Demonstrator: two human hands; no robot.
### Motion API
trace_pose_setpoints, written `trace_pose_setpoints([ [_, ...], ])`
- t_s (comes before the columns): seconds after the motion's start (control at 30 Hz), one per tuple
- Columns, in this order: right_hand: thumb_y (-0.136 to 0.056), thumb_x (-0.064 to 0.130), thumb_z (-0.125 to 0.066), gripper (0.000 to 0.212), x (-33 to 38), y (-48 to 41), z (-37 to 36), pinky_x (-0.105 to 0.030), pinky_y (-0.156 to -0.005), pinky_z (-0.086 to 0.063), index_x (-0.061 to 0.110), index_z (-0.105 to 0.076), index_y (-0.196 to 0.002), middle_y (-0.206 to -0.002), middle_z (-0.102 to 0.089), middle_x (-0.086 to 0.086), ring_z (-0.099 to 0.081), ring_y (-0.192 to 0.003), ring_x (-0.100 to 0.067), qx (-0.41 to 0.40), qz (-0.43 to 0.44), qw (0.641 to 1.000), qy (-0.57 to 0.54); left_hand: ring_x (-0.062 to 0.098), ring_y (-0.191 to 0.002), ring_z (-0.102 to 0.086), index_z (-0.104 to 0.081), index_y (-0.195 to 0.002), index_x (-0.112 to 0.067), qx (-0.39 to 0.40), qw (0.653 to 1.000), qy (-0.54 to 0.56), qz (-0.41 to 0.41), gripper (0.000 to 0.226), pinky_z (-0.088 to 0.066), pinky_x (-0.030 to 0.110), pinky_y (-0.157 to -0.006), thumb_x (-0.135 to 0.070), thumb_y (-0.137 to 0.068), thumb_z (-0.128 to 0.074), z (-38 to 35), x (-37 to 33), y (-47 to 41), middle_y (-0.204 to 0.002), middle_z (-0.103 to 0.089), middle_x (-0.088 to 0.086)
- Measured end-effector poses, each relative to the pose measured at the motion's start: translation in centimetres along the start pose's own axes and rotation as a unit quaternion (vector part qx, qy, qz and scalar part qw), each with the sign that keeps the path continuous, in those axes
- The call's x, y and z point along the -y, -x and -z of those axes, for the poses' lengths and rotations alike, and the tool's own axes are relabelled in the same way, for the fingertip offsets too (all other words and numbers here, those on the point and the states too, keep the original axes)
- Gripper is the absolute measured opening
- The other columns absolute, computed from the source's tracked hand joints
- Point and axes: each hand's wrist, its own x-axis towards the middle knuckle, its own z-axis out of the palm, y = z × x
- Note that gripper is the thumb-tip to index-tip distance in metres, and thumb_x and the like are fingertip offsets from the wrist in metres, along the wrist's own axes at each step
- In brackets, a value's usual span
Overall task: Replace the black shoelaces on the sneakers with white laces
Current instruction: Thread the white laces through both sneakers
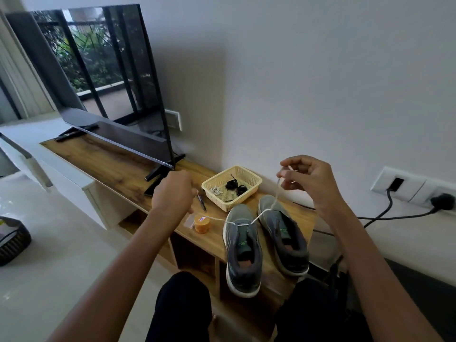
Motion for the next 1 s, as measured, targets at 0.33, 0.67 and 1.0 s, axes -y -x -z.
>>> trace_pose_setpoints([
  [0.33,-0.089,0.003,-0.059,0.016,2.5,0.9,-0.2,-0.02,-0.06,-0.054,0.014,-0.07,-0.094,-0.075,-0.071,-0.001,-0.063,-0.057,-0.013,-0.031,0.081,0.996,0.017,0.004,-0.06,-0.052,-0.066,-0.095,-0.007,-0.032,0.962,0.245,-0.118,0.022,-0.043,0.013,-0.057,-0.028,-0.09,-0.061,5.8,-3.8,0.4,-0.072,-0.059,-0.003],
  [0.67,-0.076,0.0,-0.071,0.013,3.3,-0.2,-2.2,-0.02,-0.065,-0.051,0.013,-0.071,-0.079,-0.079,-0.071,0.002,-0.062,-0.07,-0.01,-0.067,0.041,0.994,-0.073,0.002,-0.081,-0.065,-0.064,-0.104,-0.017,-0.076,0.86,0.468,-0.189,0.017,-0.052,0.015,-0.069,-0.013,-0.088,-0.063,5.1,-6.4,1.2,-0.094,-0.069,-0.003],
  [1.0,-0.077,0.001,-0.07,0.011,4.0,-0.9,-3.5,-0.022,-0.07,-0.051,0.012,-0.071,-0.081,-0.083,-0.071,0.002,-0.063,-0.076,-0.011,-0.072,0.031,0.991,-0.105,-0.007,-0.079,-0.061,-0.064,-0.097,-0.016,-0.091,0.843,0.492,-0.198,0.008,-0.049,0.011,-0.072,-0.016,-0.09,-0.06,3.9,-7.9,0.9,-0.091,-0.065,-0.006],
])
